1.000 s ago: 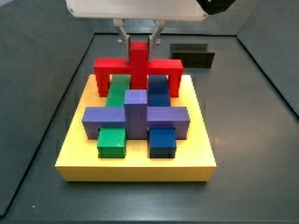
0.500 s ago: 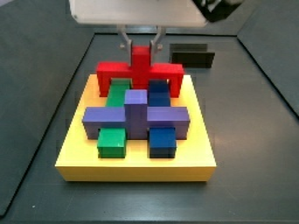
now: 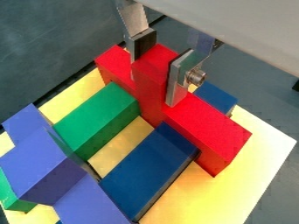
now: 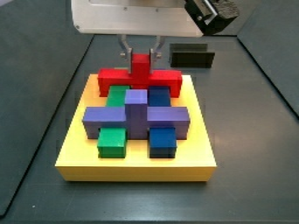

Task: Pick up the red object. Move up. Move to above the board. Insert the red object.
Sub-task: Insert the red object.

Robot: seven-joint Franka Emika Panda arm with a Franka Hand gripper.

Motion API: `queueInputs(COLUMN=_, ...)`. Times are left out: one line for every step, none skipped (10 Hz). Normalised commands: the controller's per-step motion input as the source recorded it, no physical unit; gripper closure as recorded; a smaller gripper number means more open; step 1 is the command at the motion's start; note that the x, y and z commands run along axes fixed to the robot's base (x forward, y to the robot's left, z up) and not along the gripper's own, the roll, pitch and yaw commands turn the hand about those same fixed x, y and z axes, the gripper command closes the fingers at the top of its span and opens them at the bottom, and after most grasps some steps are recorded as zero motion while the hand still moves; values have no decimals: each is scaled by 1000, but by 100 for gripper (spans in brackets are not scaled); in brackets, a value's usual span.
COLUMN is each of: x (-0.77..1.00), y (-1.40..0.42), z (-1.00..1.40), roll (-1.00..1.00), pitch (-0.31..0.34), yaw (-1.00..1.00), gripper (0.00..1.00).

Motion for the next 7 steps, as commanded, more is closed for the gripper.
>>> queueInputs(x=-157, y=117, z=-431, roll=-264, pitch=-244, yaw=46, gripper=100)
queueInputs(x=-283, y=131, z=-231, roll=-326, pitch=-307, yaw=77, gripper=100)
queueInputs(x=-194, y=74, z=-331, roll=-231, pitch=-243, yaw=69, gripper=100)
queueInputs(x=0, y=0, z=-171, roll=33, pitch=0, yaw=0, gripper=100)
queueInputs(x=71, y=0, z=-34, roll=0, pitch=0, yaw=0, gripper=100)
queueInputs(x=49, y=-49, z=-71, roll=0, pitch=0, yaw=0, gripper=100)
queueInputs(x=0, y=0, z=0, roll=0, pitch=0, yaw=0, gripper=100)
